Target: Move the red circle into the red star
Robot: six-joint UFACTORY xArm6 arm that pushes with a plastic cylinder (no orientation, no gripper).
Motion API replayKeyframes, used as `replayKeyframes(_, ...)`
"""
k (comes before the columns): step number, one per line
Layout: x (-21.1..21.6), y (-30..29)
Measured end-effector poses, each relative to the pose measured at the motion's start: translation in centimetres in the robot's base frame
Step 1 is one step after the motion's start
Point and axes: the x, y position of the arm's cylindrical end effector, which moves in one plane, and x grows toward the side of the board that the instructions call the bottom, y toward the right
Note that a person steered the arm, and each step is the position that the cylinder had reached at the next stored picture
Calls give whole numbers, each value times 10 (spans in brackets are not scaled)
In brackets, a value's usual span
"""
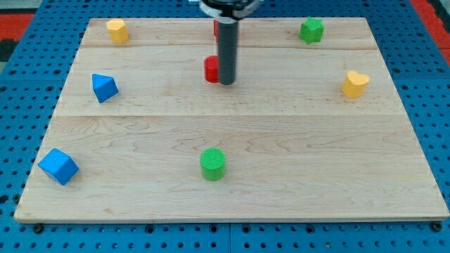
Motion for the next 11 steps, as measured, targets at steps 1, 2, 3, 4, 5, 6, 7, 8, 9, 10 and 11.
replayKeyframes(1, -52, -26)
replayKeyframes(2, -65, -34)
replayKeyframes(3, -41, -73)
replayKeyframes(4, -91, -101)
replayKeyframes(5, -96, -69)
replayKeyframes(6, -70, -71)
replayKeyframes(7, -54, -66)
replayKeyframes(8, -87, -39)
replayKeyframes(9, -57, -22)
replayKeyframes(10, -51, 76)
replayKeyframes(11, -49, 209)
